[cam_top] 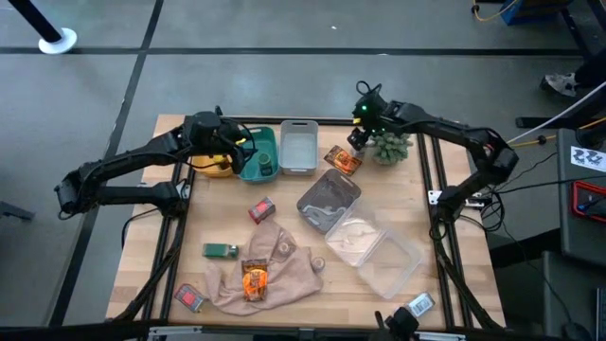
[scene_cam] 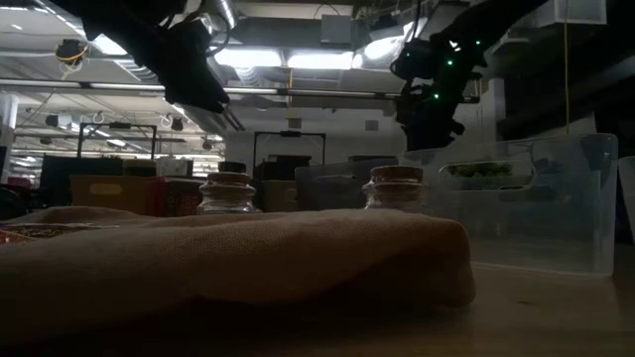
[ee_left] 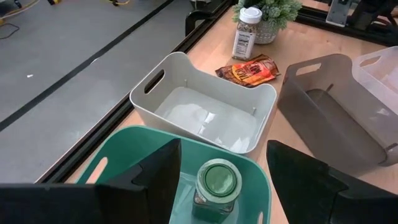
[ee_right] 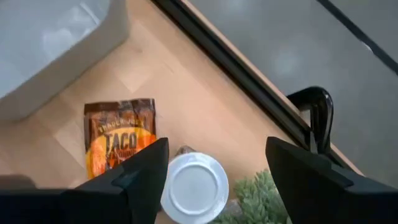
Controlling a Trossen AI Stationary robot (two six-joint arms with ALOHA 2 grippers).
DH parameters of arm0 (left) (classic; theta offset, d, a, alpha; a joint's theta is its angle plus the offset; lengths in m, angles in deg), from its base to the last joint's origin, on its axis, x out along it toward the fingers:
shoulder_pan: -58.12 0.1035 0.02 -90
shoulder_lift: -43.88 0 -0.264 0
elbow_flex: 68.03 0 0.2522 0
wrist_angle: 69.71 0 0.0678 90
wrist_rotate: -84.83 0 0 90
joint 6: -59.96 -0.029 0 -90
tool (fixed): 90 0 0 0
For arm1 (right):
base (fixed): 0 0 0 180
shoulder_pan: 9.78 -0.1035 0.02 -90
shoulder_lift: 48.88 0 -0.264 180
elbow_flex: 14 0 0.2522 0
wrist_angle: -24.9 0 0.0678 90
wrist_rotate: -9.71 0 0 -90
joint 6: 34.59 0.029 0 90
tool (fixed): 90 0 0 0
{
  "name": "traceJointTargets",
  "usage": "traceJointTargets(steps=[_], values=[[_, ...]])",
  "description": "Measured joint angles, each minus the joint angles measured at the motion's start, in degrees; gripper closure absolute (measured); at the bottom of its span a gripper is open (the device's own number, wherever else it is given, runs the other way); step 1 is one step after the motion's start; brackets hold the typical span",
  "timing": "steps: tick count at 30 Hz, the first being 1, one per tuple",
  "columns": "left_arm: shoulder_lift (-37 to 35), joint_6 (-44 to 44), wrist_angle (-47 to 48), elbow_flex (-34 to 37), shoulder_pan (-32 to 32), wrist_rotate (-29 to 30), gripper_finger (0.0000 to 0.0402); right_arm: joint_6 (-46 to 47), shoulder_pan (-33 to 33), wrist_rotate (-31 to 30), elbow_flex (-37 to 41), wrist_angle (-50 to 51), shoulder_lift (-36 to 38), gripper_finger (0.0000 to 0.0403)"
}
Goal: Sort spices by type
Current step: Put the top white seasoning bottle into the gray bin
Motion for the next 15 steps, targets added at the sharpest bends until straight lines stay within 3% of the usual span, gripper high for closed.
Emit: traceJointTargets(steps=[15], values=[[0.0, 0.0, 0.3, 0.0, 0.0, 0.0, 0.0180, 0.7, 0.7, 1.7, -0.5, 3.4, -2.6, 0.0134]])
